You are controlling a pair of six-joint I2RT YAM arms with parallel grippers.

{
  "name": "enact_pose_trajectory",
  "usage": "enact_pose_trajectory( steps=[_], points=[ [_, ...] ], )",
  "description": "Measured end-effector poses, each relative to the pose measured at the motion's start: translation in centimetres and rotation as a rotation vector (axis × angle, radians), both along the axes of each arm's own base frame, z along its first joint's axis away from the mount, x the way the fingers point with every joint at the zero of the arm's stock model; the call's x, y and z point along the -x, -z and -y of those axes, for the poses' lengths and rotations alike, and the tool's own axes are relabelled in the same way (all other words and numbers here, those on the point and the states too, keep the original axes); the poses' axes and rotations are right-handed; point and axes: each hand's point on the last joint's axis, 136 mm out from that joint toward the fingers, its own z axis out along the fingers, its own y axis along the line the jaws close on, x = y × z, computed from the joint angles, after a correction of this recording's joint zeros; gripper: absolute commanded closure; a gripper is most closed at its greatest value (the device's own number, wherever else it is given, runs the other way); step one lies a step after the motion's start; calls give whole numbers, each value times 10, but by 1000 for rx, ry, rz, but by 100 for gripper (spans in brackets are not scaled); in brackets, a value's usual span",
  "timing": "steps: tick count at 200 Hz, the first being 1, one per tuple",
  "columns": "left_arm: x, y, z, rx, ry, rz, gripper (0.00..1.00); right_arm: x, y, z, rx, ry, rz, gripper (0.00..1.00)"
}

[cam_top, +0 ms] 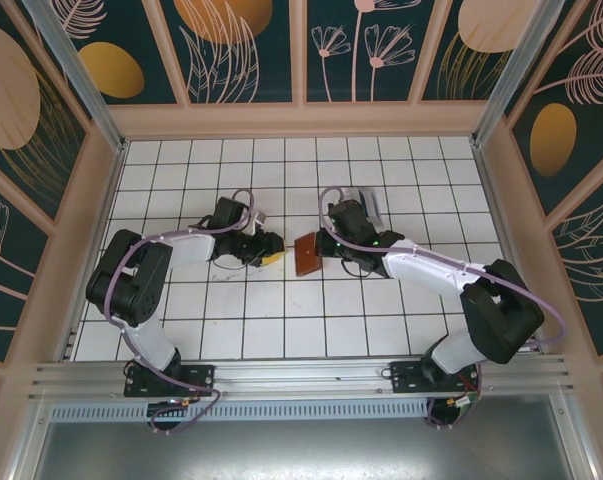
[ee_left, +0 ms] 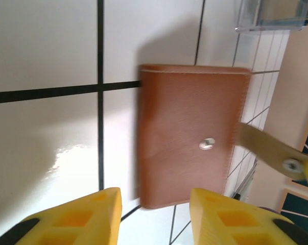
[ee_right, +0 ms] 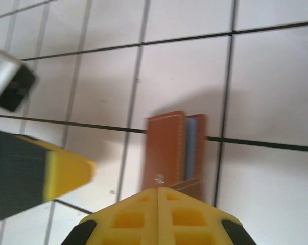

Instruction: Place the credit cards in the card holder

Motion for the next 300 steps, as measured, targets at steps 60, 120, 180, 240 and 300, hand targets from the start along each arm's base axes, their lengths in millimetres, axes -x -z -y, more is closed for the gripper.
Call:
enact_pose_trajectory(
  steps=[60,120,180,240,300],
  points=[
    [-8,-18,12,106,15,66,44,7,-31,-26,-135,-131,54,100],
    [-3,-5,6,76,1,65,68,10,-28,-33,-160,-168,40,100],
    [-5,-2,2,28,10,83,58,16,16,-4,-126,-97,-29,100],
    [-9,-9,6,47,21,98,73,19,39,18,-97,-30,-80,100],
    [-10,-8,4,36,16,102,58,14,45,26,-57,12,-68,100]
  ],
)
